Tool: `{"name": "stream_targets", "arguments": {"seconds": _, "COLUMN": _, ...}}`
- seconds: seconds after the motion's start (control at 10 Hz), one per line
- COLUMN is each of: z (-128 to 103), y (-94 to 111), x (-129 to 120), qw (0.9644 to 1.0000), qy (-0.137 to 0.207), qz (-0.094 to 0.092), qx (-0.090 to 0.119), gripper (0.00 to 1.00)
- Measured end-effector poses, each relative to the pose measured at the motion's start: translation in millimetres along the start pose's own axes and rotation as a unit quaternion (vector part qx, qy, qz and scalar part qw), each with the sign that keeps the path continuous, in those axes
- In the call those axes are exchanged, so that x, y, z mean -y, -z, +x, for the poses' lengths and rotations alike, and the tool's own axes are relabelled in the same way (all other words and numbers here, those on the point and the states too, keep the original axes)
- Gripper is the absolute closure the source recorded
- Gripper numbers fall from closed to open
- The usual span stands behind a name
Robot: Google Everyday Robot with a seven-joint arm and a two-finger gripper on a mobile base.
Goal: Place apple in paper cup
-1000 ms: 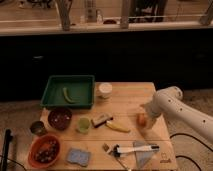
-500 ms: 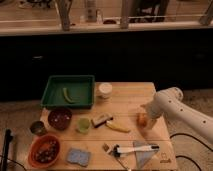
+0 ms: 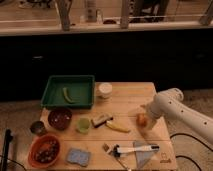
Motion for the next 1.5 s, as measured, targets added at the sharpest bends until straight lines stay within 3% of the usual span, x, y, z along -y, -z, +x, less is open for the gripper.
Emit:
{"name": "stream_targets", "arguments": {"seconds": 0.7, "z": 8.9, "y": 4.4, "x": -2.0, "qw": 0.9995, "qy": -0.018, "qz": 0.024, "qx": 0.007, "gripper": 0.97}}
{"name": "stream_targets", "arguments": {"seconds": 1.1, "z": 11.3, "y": 2.9, "x": 3.7, "qw": 0.9996, "qy": -0.016, "qz": 0.014, "qx": 0.020, "gripper": 1.00}}
{"name": "stream_targets", "arguments": {"seconds": 1.5, "z": 11.0, "y": 7.2, "x": 15.5, "qw": 0.9998, "qy": -0.002, "qz": 0.002, "qx": 0.020, "gripper": 1.00}}
